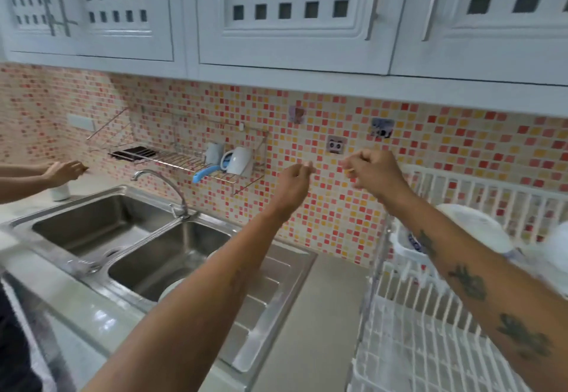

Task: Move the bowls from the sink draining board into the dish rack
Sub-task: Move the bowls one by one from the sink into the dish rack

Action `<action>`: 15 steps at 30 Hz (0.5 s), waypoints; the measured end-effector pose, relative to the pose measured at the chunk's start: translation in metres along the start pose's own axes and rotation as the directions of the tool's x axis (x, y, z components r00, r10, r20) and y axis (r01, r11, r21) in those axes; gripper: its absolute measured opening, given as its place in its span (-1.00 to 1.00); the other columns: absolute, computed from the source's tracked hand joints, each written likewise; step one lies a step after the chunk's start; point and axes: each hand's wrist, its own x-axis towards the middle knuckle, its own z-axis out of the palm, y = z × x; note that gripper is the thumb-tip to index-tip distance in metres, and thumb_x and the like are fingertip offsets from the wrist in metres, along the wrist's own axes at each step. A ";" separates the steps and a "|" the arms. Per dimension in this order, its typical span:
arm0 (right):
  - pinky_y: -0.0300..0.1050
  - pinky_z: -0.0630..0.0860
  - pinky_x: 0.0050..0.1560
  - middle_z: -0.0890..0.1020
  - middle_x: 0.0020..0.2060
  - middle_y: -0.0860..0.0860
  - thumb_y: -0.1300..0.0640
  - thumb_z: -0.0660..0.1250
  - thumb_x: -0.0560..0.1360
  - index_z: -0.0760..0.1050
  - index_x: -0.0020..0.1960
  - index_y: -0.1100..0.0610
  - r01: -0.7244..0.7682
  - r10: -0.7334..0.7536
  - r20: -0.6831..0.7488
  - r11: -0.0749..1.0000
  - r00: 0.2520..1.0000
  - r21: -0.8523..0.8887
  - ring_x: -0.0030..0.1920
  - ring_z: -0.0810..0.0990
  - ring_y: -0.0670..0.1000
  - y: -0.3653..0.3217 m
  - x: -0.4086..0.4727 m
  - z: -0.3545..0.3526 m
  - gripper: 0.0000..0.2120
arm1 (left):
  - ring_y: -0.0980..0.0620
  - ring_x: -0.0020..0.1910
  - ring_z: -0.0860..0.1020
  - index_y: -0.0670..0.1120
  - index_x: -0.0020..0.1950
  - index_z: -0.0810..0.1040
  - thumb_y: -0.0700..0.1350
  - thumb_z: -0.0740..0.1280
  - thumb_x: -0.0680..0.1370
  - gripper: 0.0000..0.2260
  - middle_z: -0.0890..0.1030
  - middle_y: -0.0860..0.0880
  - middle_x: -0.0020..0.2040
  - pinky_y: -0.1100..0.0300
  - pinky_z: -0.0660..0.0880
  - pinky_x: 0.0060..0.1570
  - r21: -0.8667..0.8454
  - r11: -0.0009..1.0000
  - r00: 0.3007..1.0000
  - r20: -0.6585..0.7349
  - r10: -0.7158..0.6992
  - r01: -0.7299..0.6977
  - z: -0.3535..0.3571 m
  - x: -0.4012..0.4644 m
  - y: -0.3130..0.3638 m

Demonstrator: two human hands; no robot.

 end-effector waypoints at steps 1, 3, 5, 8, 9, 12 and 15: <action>0.29 0.58 0.03 0.63 -0.01 0.37 0.10 0.24 0.54 0.54 0.03 0.42 -0.027 0.026 0.055 1.000 0.998 0.010 -0.04 0.64 0.32 0.001 -0.003 0.023 -0.64 | -0.12 0.25 0.50 -0.20 0.16 0.55 0.02 0.08 0.67 -0.63 0.56 -0.19 0.23 -0.08 0.45 0.30 -0.011 0.999 0.998 -0.036 -0.049 0.048 -0.017 0.000 -0.015; 0.26 0.56 0.07 0.62 -0.03 0.38 0.06 0.22 0.55 0.51 0.09 0.43 -0.122 0.114 0.178 0.992 0.977 0.039 -0.03 0.62 0.35 0.009 -0.010 0.071 -0.60 | -0.10 0.09 0.52 -0.17 0.06 0.54 0.02 0.07 0.67 -0.66 0.55 -0.15 0.07 -0.04 0.48 0.16 -0.033 0.990 0.985 -0.102 -0.140 0.137 -0.049 -0.002 -0.046; 0.19 0.57 0.07 0.61 -0.14 0.31 0.03 0.22 0.55 0.53 0.03 0.41 -0.248 0.219 0.288 0.966 0.932 0.069 -0.14 0.61 0.25 0.023 -0.017 0.120 -0.59 | -0.07 -0.01 0.48 -0.19 0.02 0.52 0.02 0.05 0.67 -0.64 0.53 -0.15 0.01 0.03 0.46 0.03 -0.058 0.969 0.958 -0.149 -0.246 0.240 -0.083 -0.005 -0.078; -0.04 0.45 -0.14 0.55 -0.19 0.11 0.06 0.20 0.54 0.56 -0.10 0.21 -0.412 0.351 0.401 0.908 0.846 0.075 -0.19 0.48 0.06 0.046 -0.026 0.186 -0.75 | -0.05 -0.14 0.50 -0.15 -0.11 0.50 0.03 0.04 0.67 -0.63 0.52 -0.17 -0.07 0.19 0.49 -0.15 -0.089 0.924 0.899 -0.215 -0.382 0.371 -0.132 -0.012 -0.121; -0.09 0.39 -0.20 0.53 -0.21 0.09 0.09 0.19 0.55 0.53 -0.11 0.16 -0.457 0.385 0.422 0.885 0.821 0.082 -0.22 0.45 0.05 0.054 -0.028 0.205 -0.80 | -0.05 -0.21 0.52 -0.16 -0.13 0.51 0.05 0.04 0.67 -0.60 0.53 -0.21 -0.09 0.23 0.51 -0.22 -0.089 0.907 0.874 -0.244 -0.421 0.412 -0.146 -0.014 -0.134; -0.18 0.29 -0.35 0.49 -0.28 0.04 0.10 0.16 0.59 0.49 -0.02 0.16 -0.606 0.498 0.474 0.789 0.726 0.099 -0.33 0.39 -0.01 0.076 -0.034 0.257 -0.82 | -0.12 -0.09 0.57 -0.30 0.11 0.59 0.08 0.05 0.66 -0.50 0.60 -0.30 0.02 0.13 0.50 -0.05 -0.060 0.868 0.810 -0.332 -0.483 0.493 -0.183 -0.020 -0.174; -0.18 0.32 -0.37 0.50 -0.21 0.02 0.02 0.17 0.59 0.47 0.13 0.17 -0.697 0.573 0.508 0.713 0.643 0.077 -0.32 0.42 -0.02 0.097 -0.043 0.302 -0.74 | -0.09 -0.07 0.52 -0.30 0.07 0.59 0.03 0.04 0.67 -0.53 0.57 -0.24 -0.03 0.09 0.45 -0.02 -0.057 0.850 0.783 -0.360 -0.507 0.524 -0.207 -0.028 -0.209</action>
